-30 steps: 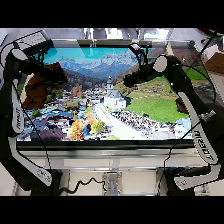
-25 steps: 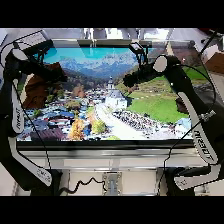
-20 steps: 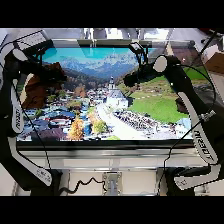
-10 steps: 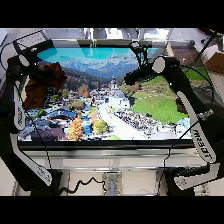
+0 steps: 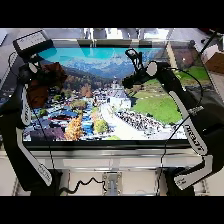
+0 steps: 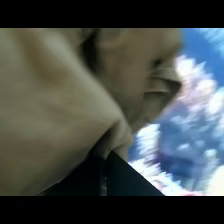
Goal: Fold the shirts.
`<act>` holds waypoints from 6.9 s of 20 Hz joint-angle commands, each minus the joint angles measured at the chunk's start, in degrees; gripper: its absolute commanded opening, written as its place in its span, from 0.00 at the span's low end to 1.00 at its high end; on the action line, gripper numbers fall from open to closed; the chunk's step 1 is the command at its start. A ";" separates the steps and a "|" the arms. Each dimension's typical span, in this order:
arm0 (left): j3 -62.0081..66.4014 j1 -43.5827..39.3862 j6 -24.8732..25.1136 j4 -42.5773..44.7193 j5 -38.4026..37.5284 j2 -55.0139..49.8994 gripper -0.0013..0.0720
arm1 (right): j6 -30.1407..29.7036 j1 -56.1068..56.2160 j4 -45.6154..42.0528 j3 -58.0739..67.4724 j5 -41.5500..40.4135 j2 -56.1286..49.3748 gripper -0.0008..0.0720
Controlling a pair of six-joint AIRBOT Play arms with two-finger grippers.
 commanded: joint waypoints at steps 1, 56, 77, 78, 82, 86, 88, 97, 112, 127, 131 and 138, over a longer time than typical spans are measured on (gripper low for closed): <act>5.92 -1.53 13.88 -16.13 -1.77 0.09 0.04 | -1.73 0.04 0.37 0.02 -1.86 -0.74 0.39; -8.55 -24.65 -11.87 -17.88 -15.26 -0.85 0.77 | -3.98 -5.97 7.76 -7.30 0.11 0.20 0.62; 9.86 -24.46 11.54 -43.52 -16.81 6.10 0.04 | 1.27 -6.80 4.94 -7.17 -8.50 0.68 0.85; 9.86 -23.82 12.31 -42.95 -17.11 9.62 0.04 | 1.29 -7.23 4.94 -7.17 -9.01 0.74 0.85; 9.88 -20.74 12.61 -37.75 -16.92 24.83 0.04 | 1.27 -8.41 7.21 -7.17 -10.95 0.76 0.83; 9.88 -19.47 12.52 -25.40 -16.22 37.35 0.04 | -1.60 -7.87 15.93 -5.73 -10.91 0.76 0.83; 9.88 -17.62 11.80 -19.08 -17.79 42.18 0.04 | -4.48 -6.97 17.22 -4.90 -8.37 0.76 0.83; 9.84 -2.62 8.96 -10.95 -19.74 48.89 0.04 | -7.48 -5.49 18.38 -4.81 -5.60 0.79 0.60; 3.17 -19.52 8.04 -27.65 -3.39 39.63 0.04 | -9.92 -6.40 28.11 -4.70 -20.33 12.55 0.60; 3.13 -43.39 8.07 -32.48 5.88 14.75 0.25 | 11.74 -17.59 -1.60 -4.85 -22.95 22.05 0.62; 3.13 -43.32 13.46 -39.28 5.88 11.19 0.42 | 4.04 -17.59 -1.51 -4.87 -12.17 21.00 0.62; 3.17 -34.95 17.99 -35.45 -4.57 11.34 0.76 | -2.34 -17.57 2.34 -6.95 4.04 11.52 0.62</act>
